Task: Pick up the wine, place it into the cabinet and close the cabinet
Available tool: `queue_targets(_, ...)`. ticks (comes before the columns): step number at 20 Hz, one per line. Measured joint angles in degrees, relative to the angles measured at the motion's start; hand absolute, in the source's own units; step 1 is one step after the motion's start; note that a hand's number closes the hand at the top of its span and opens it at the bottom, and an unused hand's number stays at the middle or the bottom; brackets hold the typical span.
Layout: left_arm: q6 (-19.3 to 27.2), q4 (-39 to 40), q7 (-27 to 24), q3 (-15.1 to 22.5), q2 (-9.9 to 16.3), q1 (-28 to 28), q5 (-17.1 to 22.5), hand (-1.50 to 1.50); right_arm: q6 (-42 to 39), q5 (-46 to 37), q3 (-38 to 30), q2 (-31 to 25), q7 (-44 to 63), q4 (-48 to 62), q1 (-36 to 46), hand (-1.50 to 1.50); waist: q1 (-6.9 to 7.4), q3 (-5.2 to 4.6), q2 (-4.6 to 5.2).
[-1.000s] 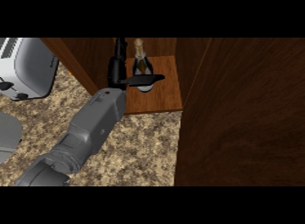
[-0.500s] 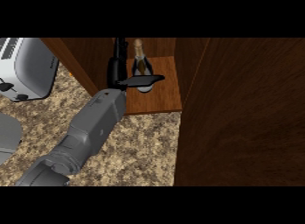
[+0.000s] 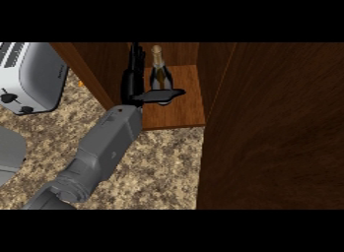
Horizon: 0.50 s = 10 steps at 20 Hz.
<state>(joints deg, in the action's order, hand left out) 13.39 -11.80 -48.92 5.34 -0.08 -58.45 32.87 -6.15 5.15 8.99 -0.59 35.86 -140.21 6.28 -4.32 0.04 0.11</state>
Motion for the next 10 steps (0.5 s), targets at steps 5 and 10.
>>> queue_targets(5, 2.60, -8.13, 1.52, 7.83, 0.07, 7.68, 4.85, -1.50, 0.48, -0.24, -0.85, -0.18, 0.29, 0.01, 0.58, -1.50, 1.38, -0.03, -0.27)
queue_targets(10, 10.24, -21.83, 2.59, 19.18, 0.08, 17.38, 9.71, -1.50, 0.74, 0.12, -2.62, -1.02, 1.80, -0.31, 1.27, -1.50, 2.53, -0.05, -0.47)
